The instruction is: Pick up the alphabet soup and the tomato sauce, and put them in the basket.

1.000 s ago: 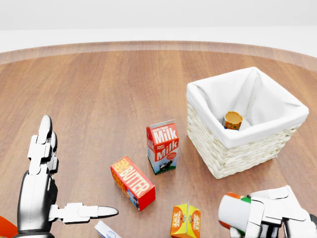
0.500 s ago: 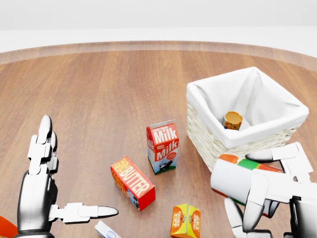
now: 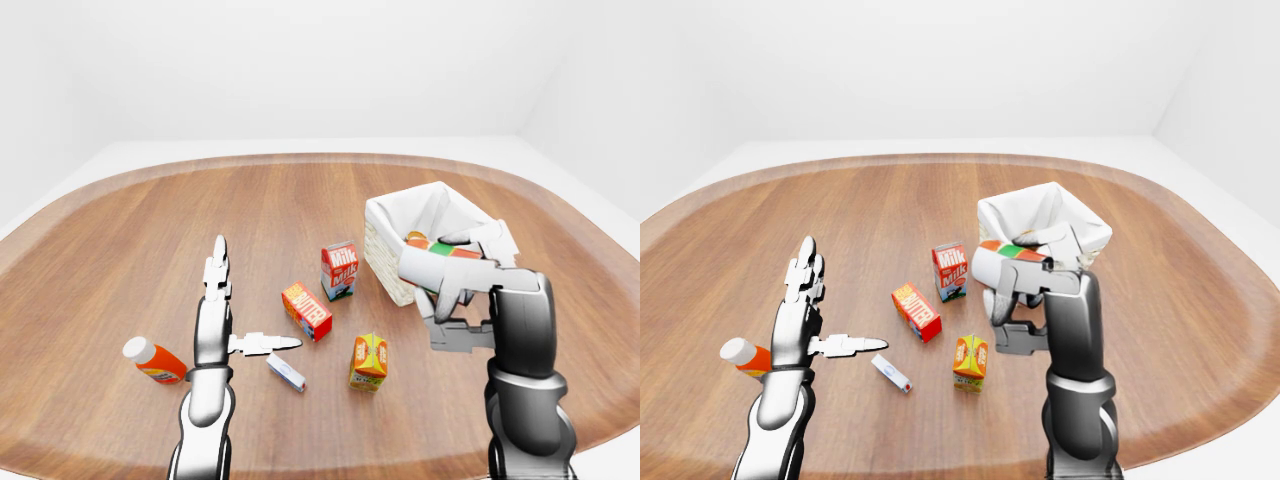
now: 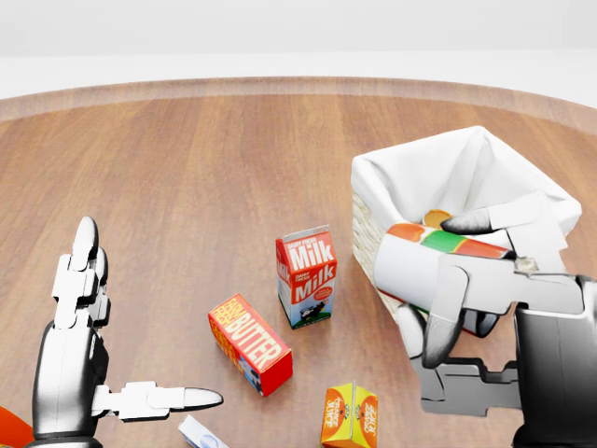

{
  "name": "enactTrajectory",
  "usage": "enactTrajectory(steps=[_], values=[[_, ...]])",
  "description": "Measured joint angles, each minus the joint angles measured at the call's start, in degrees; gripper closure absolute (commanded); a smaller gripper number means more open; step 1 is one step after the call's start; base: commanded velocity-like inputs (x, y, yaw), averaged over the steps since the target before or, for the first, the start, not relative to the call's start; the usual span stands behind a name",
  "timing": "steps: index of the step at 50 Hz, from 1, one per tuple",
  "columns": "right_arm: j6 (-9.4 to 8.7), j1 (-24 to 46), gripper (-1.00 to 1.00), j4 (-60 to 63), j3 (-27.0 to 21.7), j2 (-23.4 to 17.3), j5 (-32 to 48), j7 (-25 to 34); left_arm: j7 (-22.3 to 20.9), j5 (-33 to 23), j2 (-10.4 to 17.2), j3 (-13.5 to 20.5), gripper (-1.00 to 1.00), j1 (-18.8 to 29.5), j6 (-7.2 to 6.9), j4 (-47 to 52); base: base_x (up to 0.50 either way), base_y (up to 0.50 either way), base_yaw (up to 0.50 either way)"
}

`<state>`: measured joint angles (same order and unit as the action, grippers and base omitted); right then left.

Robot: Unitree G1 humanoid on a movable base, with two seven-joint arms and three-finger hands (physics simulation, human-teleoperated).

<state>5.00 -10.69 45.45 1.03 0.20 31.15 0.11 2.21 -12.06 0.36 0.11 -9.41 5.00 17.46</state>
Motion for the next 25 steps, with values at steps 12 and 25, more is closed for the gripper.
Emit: enactTrajectory(steps=[12,25], values=[[0.0,8.41,1.0,-7.79,-1.14,-1.22,2.97,-1.62,0.01,0.0,0.0,0.0,-1.0,0.0,0.0,0.0,0.0,0.0,0.0],[0.0,17.15,1.0,-16.07,-3.27,-3.43,4.83,-3.18,0.01,-0.01,0.0,0.0,-1.0,0.0,0.0,0.0,0.0,0.0,0.0]])
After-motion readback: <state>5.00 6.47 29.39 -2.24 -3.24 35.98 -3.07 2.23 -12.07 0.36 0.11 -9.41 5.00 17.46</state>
